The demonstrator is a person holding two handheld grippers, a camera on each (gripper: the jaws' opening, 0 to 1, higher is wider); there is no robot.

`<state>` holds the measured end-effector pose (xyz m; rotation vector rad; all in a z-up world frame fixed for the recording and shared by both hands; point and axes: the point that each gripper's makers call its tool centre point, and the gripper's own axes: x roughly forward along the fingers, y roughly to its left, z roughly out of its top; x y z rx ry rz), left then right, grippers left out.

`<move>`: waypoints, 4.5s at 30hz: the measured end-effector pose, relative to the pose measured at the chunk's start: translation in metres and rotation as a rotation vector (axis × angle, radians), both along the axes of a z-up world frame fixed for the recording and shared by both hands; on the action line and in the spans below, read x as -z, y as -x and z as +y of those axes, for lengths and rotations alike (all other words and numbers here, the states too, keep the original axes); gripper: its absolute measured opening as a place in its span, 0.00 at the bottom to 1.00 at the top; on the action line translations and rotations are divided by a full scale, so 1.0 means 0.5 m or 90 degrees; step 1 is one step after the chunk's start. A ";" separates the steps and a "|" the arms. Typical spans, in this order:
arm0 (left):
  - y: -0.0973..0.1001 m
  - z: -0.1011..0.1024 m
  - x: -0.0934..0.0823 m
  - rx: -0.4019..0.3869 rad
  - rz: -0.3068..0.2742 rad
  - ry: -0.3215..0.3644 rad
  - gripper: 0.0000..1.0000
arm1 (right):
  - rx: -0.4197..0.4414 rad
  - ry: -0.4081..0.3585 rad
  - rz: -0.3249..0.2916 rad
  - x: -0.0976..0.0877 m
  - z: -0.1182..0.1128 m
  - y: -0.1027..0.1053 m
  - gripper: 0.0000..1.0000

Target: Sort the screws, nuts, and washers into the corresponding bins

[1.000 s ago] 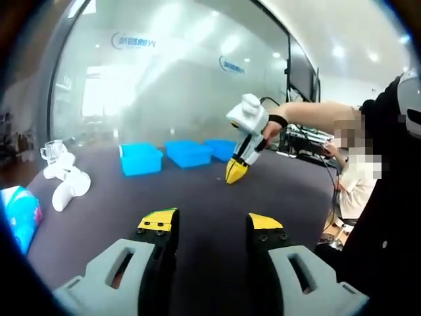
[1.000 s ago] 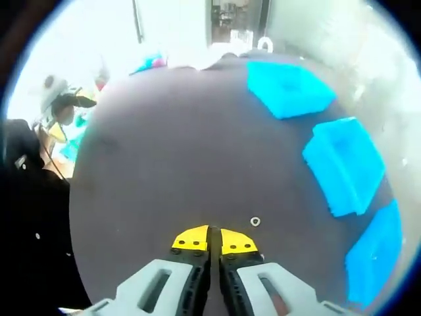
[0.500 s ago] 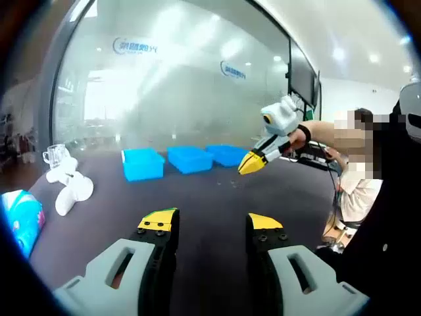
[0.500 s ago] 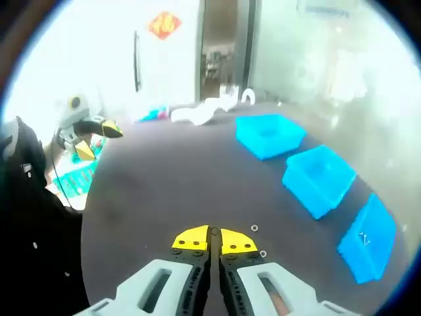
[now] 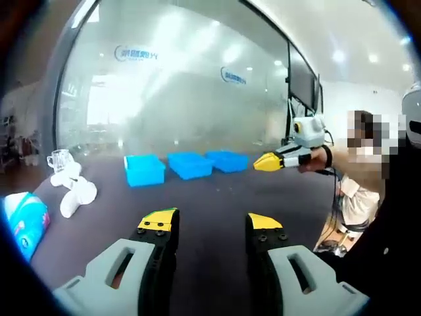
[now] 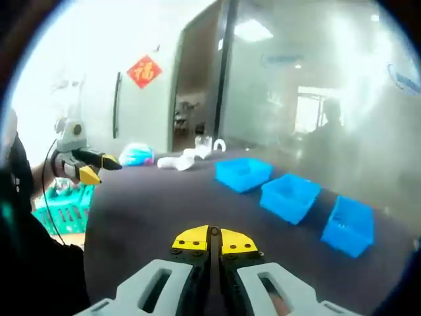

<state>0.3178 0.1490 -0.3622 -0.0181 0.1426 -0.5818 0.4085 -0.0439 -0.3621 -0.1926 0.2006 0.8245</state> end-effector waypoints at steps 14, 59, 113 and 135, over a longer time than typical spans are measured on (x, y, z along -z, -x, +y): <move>0.003 0.003 -0.009 -0.003 -0.009 0.006 0.39 | 0.066 -0.098 -0.052 -0.072 -0.037 -0.034 0.01; 0.013 0.029 -0.027 -0.033 -0.011 0.013 0.39 | 0.186 -0.021 -0.028 -0.053 0.065 -0.448 0.02; -0.005 -0.002 -0.047 -0.009 -0.028 0.021 0.39 | 0.059 -0.087 -0.085 -0.023 -0.119 0.054 0.33; 0.007 0.000 -0.025 0.002 -0.009 0.013 0.40 | 0.082 -0.071 -0.045 0.012 -0.190 0.122 0.33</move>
